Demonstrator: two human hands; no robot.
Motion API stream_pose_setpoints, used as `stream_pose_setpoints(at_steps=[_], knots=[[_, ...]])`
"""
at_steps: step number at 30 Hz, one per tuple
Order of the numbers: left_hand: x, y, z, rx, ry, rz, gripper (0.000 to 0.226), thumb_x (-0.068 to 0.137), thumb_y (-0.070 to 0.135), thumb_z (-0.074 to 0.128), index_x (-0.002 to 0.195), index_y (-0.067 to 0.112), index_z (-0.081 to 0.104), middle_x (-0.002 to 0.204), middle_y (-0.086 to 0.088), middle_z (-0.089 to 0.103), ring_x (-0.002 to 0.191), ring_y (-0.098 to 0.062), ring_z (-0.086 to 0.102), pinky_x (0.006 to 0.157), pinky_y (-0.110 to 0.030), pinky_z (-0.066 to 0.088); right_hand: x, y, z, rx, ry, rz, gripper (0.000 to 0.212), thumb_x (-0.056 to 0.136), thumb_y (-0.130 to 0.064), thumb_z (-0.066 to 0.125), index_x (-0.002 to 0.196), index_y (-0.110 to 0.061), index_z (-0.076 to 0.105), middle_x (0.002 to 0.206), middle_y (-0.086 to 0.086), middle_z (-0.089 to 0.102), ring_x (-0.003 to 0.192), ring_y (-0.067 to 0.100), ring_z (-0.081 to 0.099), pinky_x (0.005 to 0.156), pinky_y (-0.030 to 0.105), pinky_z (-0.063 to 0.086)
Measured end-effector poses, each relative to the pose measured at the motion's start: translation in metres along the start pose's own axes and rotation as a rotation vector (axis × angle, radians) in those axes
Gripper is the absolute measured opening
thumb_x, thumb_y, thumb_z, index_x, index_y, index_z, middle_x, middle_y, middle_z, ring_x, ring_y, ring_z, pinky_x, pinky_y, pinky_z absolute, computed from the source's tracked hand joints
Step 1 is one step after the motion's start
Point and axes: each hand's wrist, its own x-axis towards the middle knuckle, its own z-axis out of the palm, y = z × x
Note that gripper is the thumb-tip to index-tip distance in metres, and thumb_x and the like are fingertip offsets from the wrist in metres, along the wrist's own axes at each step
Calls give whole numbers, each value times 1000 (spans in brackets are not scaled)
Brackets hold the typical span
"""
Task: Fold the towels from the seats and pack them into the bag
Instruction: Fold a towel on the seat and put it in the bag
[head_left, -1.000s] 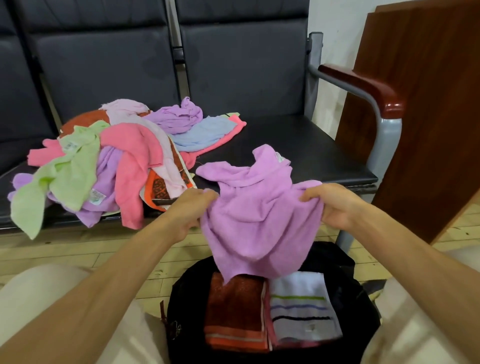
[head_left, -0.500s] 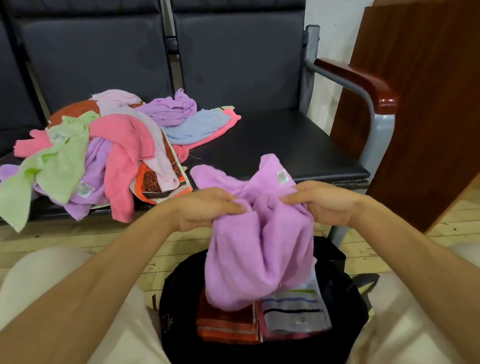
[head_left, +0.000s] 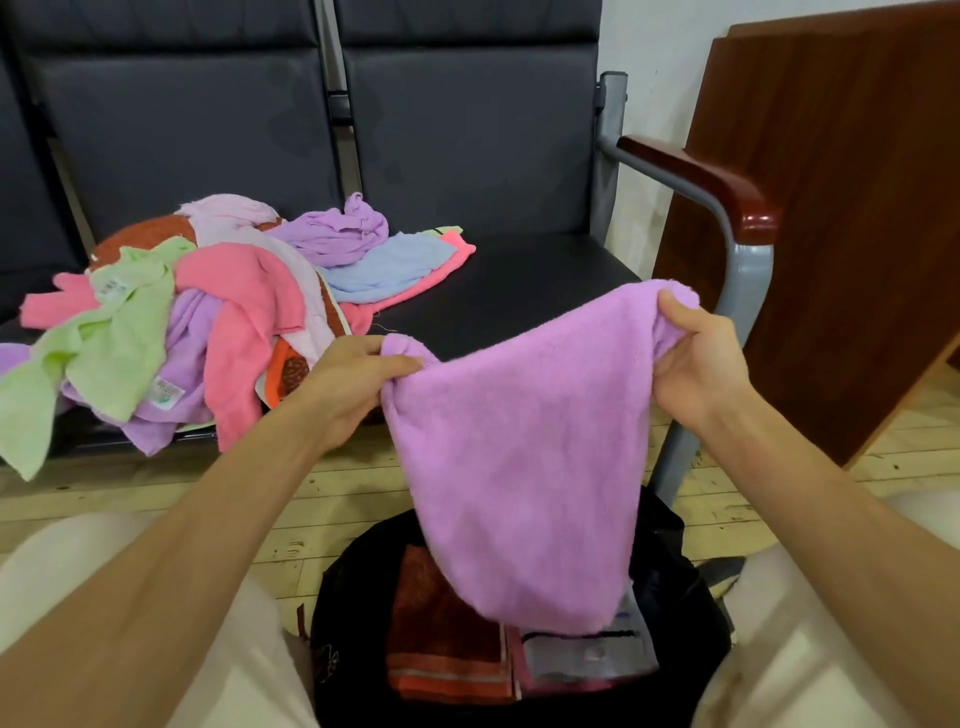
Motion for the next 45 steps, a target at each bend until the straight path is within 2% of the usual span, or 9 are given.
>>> stream_pose_setpoints(at_steps=[10, 15, 18, 22, 24, 27, 31, 38, 45], knots=[[11, -10, 1, 420, 69, -99, 34, 101, 19, 42, 98, -3, 67, 98, -22, 69, 90, -32, 68, 83, -42, 58, 2, -11, -1, 50, 54, -85, 39, 83, -7, 50, 120, -1, 58, 122, 14, 62, 114, 26, 61, 103, 39, 47], [18, -7, -1, -155, 105, -179, 20, 97, 16, 41, 99, 4, 56, 97, -13, 67, 83, -23, 67, 71, -32, 54, 3, -13, -2, 36, 47, -132, 11, 84, -14, 44, 83, -15, 56, 89, 1, 59, 89, 15, 57, 79, 28, 49], [19, -2, -8, -548, 60, -172, 16, 95, 17, 43, 87, 12, 56, 86, -4, 63, 72, -15, 62, 69, -29, 49, 8, -10, -3, -66, 153, -123, 29, 92, -35, 58, 102, -10, 67, 107, 3, 70, 100, 19, 66, 88, 36, 52], [17, 7, -12, -704, 17, -156, 28, 96, 24, 51, 117, 10, 62, 111, -7, 68, 102, -20, 66, 85, -35, 54, 14, -5, -2, -287, 335, -137, 31, 85, -40, 70, 97, -11, 69, 103, -2, 70, 103, 19, 64, 97, 42, 50], [14, 10, -11, -592, 28, -157, 33, 91, 19, 61, 122, 7, 62, 114, -8, 68, 104, -21, 65, 81, -33, 55, 15, -2, 0, -381, 363, -173, 32, 90, -39, 65, 88, -8, 62, 86, -1, 60, 95, 15, 59, 91, 36, 49], [16, 10, -12, -147, 198, -64, 15, 90, 19, 64, 99, 8, 70, 108, -7, 69, 102, -20, 63, 82, -32, 53, 15, -1, 2, -496, 394, -221, 36, 97, -37, 54, 94, -2, 61, 80, 10, 50, 87, 19, 53, 80, 33, 42], [20, 5, -22, 163, 388, 34, 32, 96, 32, 52, 80, 6, 60, 85, -9, 56, 81, -21, 51, 77, -33, 42, 16, -4, -2, -564, 457, -206, 32, 101, -18, 44, 113, 5, 62, 96, 19, 59, 114, 34, 56, 86, 33, 47], [21, 11, -21, -138, 622, -5, 32, 93, 29, 52, 64, 18, 42, 83, -6, 46, 80, -20, 46, 67, -32, 40, 14, -5, -1, -495, 389, -186, 24, 92, -6, 39, 87, -10, 62, 78, 3, 51, 76, 14, 48, 64, 25, 40], [24, 2, -27, 33, 627, 176, 26, 94, 21, 59, 72, 10, 51, 73, -7, 37, 65, -16, 34, 59, -28, 29, 13, -3, 4, -391, 395, -168, 22, 99, -22, 45, 77, -19, 46, 70, -3, 41, 69, 7, 43, 65, 24, 35]])
